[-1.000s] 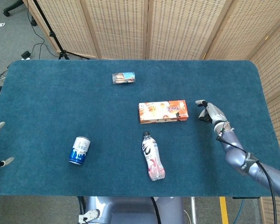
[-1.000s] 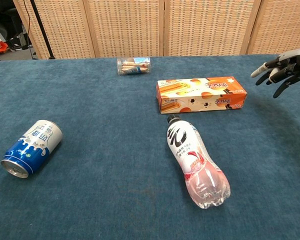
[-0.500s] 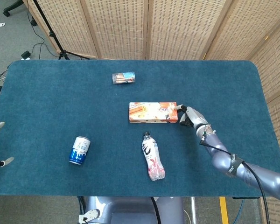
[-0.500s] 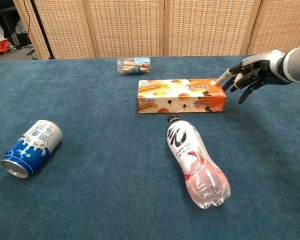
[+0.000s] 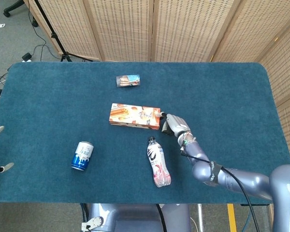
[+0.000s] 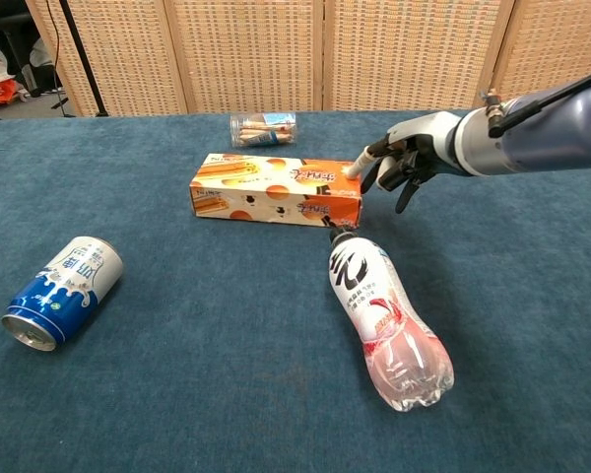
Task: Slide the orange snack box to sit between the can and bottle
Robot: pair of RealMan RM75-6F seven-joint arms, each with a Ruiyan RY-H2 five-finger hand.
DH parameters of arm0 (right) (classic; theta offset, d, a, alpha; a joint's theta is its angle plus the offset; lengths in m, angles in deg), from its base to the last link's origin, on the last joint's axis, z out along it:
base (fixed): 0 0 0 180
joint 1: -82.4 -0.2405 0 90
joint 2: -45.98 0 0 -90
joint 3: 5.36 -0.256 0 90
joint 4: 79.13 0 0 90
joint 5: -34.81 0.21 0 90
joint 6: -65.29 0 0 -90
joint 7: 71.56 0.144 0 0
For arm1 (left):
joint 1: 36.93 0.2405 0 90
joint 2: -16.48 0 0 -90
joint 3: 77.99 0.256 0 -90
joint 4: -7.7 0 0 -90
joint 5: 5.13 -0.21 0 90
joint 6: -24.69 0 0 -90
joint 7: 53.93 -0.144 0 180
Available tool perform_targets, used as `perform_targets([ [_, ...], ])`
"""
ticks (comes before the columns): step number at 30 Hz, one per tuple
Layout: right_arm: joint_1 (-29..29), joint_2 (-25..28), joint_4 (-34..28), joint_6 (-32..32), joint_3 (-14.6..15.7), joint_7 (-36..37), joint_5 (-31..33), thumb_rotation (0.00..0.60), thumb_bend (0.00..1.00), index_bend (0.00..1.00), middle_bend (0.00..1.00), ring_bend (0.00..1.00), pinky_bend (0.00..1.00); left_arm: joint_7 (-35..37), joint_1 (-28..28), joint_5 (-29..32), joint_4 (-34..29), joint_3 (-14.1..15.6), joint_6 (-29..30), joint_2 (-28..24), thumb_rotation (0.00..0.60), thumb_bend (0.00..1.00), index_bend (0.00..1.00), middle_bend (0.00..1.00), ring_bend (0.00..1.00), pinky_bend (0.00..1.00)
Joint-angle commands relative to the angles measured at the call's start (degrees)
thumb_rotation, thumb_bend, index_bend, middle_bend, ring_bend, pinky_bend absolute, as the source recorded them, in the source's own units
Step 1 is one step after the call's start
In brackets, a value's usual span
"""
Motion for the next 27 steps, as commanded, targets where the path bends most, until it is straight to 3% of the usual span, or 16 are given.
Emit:
perform_targets([
  [1, -1.12, -1.12, -0.59, -1.11, -0.01, -1.05, 0.66, 0.6, 1.0, 0.2, 0.23, 0.16, 0.32, 0.13, -0.04, 0.02, 0.03, 0.0, -0.11, -0.03, 0.6, 0.0, 0.0, 0.0, 0.0, 0.0],
  [12, -3.25, -5.02, 1.18, -2.95, -2.49, -1.59, -0.35, 0.6, 1.0, 0.2, 0.23, 0.16, 0.32, 0.49, -0.11, -0.04, 0.28, 0.07, -0.31, -0.03, 0.6, 0.0, 0.0, 0.0, 0.0, 0.0],
  [21, -2.68, -3.18, -0.64, 2.46, -2.57, -0.21, -4.56, 0.6, 1.0, 0.2, 0.23, 0.16, 0.32, -0.19, -0.1, -0.06, -0.07, 0.13, -0.2, 0.03, 0.6, 0.0, 0.0, 0.0, 0.0, 0.0],
  [27, -1.69, -1.96, -1.34, 2.46, -2.96, 1.44, -8.98, 0.6, 1.0, 0.2, 0.23, 0.16, 0.32, 0.02, -0.05, 0.11, 0.01, 0.08, -0.17, 0.0, 0.6, 0.0, 0.0, 0.0, 0.0, 0.0],
])
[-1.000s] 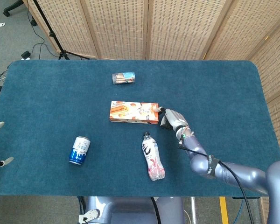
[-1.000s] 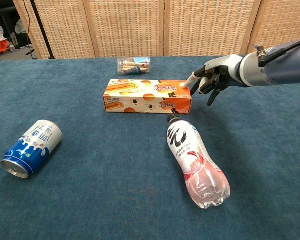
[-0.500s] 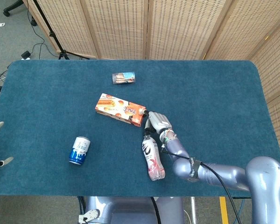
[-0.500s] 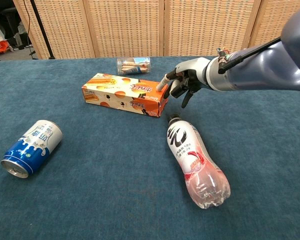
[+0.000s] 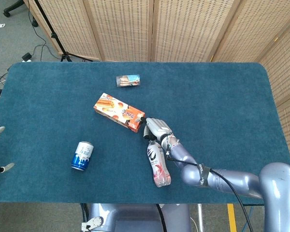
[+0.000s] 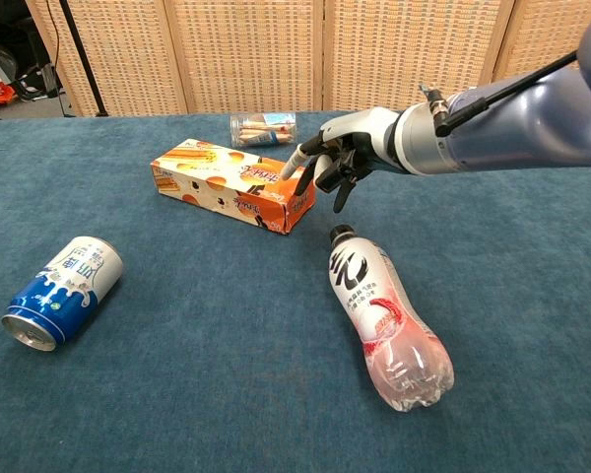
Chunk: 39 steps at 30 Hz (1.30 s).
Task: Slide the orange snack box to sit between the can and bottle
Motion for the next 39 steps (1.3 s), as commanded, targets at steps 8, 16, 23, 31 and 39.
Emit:
perform_targets([
  [8, 4.67, 3.23, -1.77, -6.3, -3.37, 5.5, -12.19, 0.6, 1.0, 0.2, 0.23, 0.16, 0.32, -0.19, -0.21, -0.08, -0.02, 0.0, -0.29, 0.06, 0.6, 0.0, 0.0, 0.0, 0.0, 0.0],
  [16, 5.41, 0.14, 6.83, -2.88, -3.0, 9.2, -15.26, 0.6, 1.0, 0.19, 0.15, 0.09, 0.3, -0.9, -0.58, 0.18, -0.45, -0.04, -0.85, 0.16, 0.6, 0.0, 0.0, 0.0, 0.0, 0.0],
  [23, 2.41, -3.28, 15.11, 6.18, -2.1, 10.22, -12.6, 0.6, 1.0, 0.16, 0.08, 0.0, 0.18, -0.83, -1.35, 2.02, -0.13, -0.6, -2.77, 0.25, 0.6, 0.0, 0.0, 0.0, 0.0, 0.0],
  [31, -1.14, -3.96, 17.52, 13.27, -0.17, 10.16, -9.39, 0.6, 1.0, 0.16, 0.14, 0.01, 0.18, -0.32, -2.03, 3.47, 0.51, -1.05, -4.55, 0.17, 0.6, 0.0, 0.0, 0.0, 0.0, 0.0],
  [39, -1.8, -0.45, 11.08, 15.61, -0.2, 12.22, -10.2, 0.6, 1.0, 0.18, 0.3, 0.13, 0.18, -0.03, -1.93, 3.09, 0.7, -0.93, -4.4, 0.17, 0.6, 0.0, 0.0, 0.0, 0.0, 0.0],
])
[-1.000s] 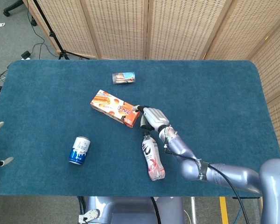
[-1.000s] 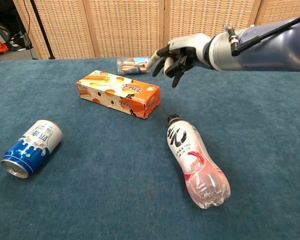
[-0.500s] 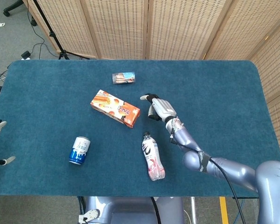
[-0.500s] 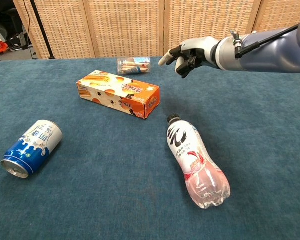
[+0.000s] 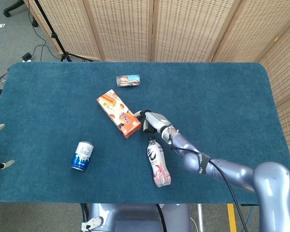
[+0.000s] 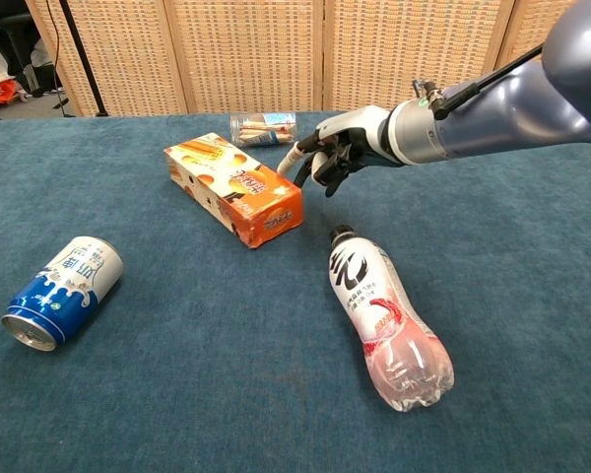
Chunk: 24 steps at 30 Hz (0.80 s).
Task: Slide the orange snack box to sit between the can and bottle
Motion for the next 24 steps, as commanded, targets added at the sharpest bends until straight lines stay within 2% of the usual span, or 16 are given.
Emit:
perform_targets([
  [1, -0.05, 2.07, -3.51, 1.18, -0.17, 1.38, -1.02, 0.6, 1.0, 0.18, 0.3, 0.15, 0.18, -0.07, 0.05, -0.3, -0.08, 0.12, 0.15, 0.0, 0.6, 0.0, 0.0, 0.0, 0.0, 0.0],
  [5, 0.31, 2.79, -5.29, -1.16, -0.23, 1.88, -2.8, 0.6, 1.0, 0.18, 0.29, 0.14, 0.18, -0.15, 0.24, -0.55, -0.22, 0.19, 0.62, 0.0, 0.6, 0.0, 0.0, 0.0, 0.0, 0.0],
  [9, 2.03, 3.77, -7.93, -6.5, -1.63, 2.95, -5.73, 0.6, 1.0, 0.18, 0.19, 0.08, 0.18, 0.28, 0.37, -0.71, -0.02, 0.12, 0.99, 0.06, 0.6, 0.0, 0.0, 0.0, 0.0, 0.0],
  [13, 6.09, 7.63, -13.55, -12.21, -3.61, 4.87, -12.64, 0.6, 1.0, 0.12, 0.13, 0.03, 0.17, 1.12, 0.36, -0.83, 0.14, -0.03, 1.07, -0.17, 0.6, 0.0, 0.0, 0.0, 0.0, 0.0],
  [14, 6.93, 8.52, -14.62, -13.1, -3.82, 5.21, -14.04, 0.6, 0.95, 0.09, 0.09, 0.01, 0.16, 1.28, 0.34, -0.81, 0.07, -0.09, 1.07, -0.3, 0.6, 0.0, 0.0, 0.0, 0.0, 0.0],
  [16, 10.04, 12.38, -17.4, -18.48, -3.36, 3.62, -19.39, 0.6, 0.53, 0.04, 0.03, 0.0, 0.11, 1.6, 0.26, -1.12, -0.47, -0.43, 1.56, -1.05, 0.6, 0.0, 0.0, 0.0, 0.0, 0.0],
  [18, 14.22, 16.94, -20.58, -25.87, -1.04, -0.23, -25.98, 0.6, 0.11, 0.01, 0.0, 0.0, 0.07, 1.51, 0.1, -1.93, -1.59, -0.66, 2.16, -2.44, 0.6, 0.0, 0.0, 0.0, 0.0, 0.0],
  [19, 16.17, 18.58, -21.93, -29.16, 0.06, -1.54, -28.91, 0.6, 0.02, 0.01, 0.0, 0.0, 0.05, 1.54, -0.01, -2.3, -2.21, -0.71, 2.23, -3.21, 0.6, 0.0, 0.0, 0.0, 0.0, 0.0],
  [20, 18.36, 20.34, -22.82, -32.61, 1.15, -2.62, -31.61, 0.6, 0.0, 0.0, 0.0, 0.0, 0.05, 1.78, -0.31, -2.94, -2.92, -0.88, 2.31, -4.3, 0.6, 0.0, 0.0, 0.0, 0.0, 0.0],
  [24, 24.77, 24.92, -24.76, -40.12, 3.85, -1.68, -37.85, 0.6, 0.0, 0.0, 0.0, 0.0, 0.03, 4.53, -2.09, -5.87, -4.3, -1.4, 1.37, -7.88, 0.6, 0.0, 0.0, 0.0, 0.0, 0.0],
])
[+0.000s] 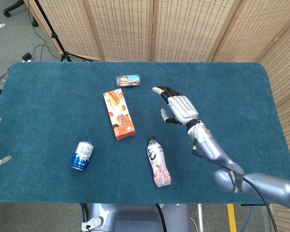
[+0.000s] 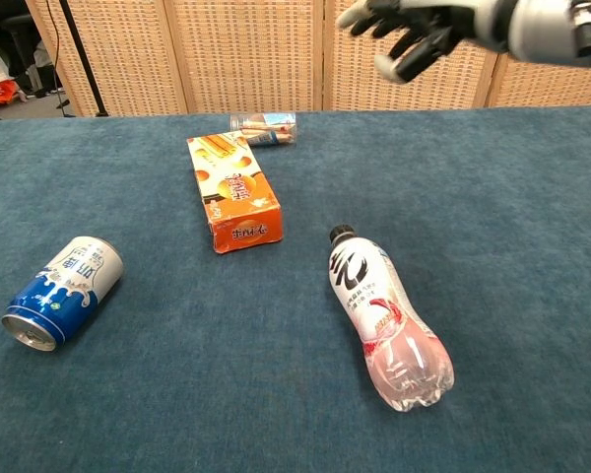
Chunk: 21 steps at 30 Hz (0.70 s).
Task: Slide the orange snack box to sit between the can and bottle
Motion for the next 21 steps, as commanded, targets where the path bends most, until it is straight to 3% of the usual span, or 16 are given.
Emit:
perform_targets([
  [1, 12.69, 10.22, -5.42, -15.35, 5.45, -1.84, -12.64, 0.6, 0.0, 0.0, 0.0, 0.0, 0.03, 5.35, -2.64, -5.51, -1.3, -0.66, -0.62, -3.99, 0.6, 0.0, 0.0, 0.0, 0.0, 0.0],
  [7, 21.83, 15.35, -6.31, -21.94, 10.2, 0.52, -16.42, 0.6, 0.0, 0.0, 0.0, 0.0, 0.01, 15.46, -8.15, -12.67, -1.11, -0.72, -4.51, -9.52, 0.6, 0.0, 0.0, 0.0, 0.0, 0.0],
  [16, 32.46, 15.82, -4.94, -31.92, 13.3, 7.08, -20.6, 0.6, 0.0, 0.0, 0.0, 0.0, 0.0, 23.09, -22.49, -10.8, -5.13, -3.45, -25.38, -15.79, 0.6, 0.0, 0.0, 0.0, 0.0, 0.0],
  [19, 35.01, 16.12, -5.26, -33.25, 14.03, 11.86, -21.9, 0.6, 0.0, 0.0, 0.0, 0.0, 0.0, 26.2, -28.01, -9.59, -4.65, -4.66, -33.46, -15.86, 0.6, 0.0, 0.0, 0.0, 0.0, 0.0],
  [21, 37.24, 15.53, -4.66, -35.63, 14.0, 14.67, -22.18, 0.6, 0.0, 0.0, 0.0, 0.0, 0.0, 28.53, -34.35, -6.81, -3.31, -6.73, -42.04, -13.73, 0.6, 0.0, 0.0, 0.0, 0.0, 0.0],
])
